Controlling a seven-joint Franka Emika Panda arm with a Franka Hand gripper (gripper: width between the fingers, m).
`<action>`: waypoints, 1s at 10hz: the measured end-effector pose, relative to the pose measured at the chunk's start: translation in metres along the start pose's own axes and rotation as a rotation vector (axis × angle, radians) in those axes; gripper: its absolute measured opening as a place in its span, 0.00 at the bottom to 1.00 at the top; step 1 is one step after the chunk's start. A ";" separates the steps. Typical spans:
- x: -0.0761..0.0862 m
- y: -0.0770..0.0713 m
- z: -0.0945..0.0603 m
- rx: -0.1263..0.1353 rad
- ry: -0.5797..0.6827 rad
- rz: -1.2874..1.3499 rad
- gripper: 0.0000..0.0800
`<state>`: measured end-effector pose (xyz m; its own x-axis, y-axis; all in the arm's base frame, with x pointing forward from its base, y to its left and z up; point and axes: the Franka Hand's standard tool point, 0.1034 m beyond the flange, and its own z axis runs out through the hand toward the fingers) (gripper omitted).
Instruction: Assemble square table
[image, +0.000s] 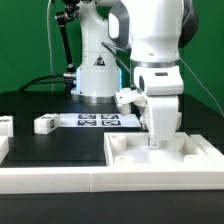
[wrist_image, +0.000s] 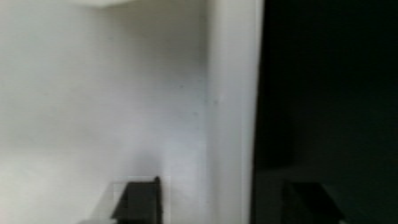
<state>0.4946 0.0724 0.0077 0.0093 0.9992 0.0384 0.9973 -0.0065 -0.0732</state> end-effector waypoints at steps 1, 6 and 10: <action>0.000 0.000 0.000 0.000 0.000 0.000 0.42; 0.003 -0.010 -0.015 -0.051 0.006 0.131 0.81; 0.020 -0.026 -0.045 -0.085 -0.004 0.214 0.81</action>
Offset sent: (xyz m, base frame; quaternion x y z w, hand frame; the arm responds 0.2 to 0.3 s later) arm -0.0110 -0.0004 0.0151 -0.0649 0.0131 0.0830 0.9943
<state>0.4718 0.0903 0.0548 0.2215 0.9748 0.0266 0.9751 -0.2217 0.0048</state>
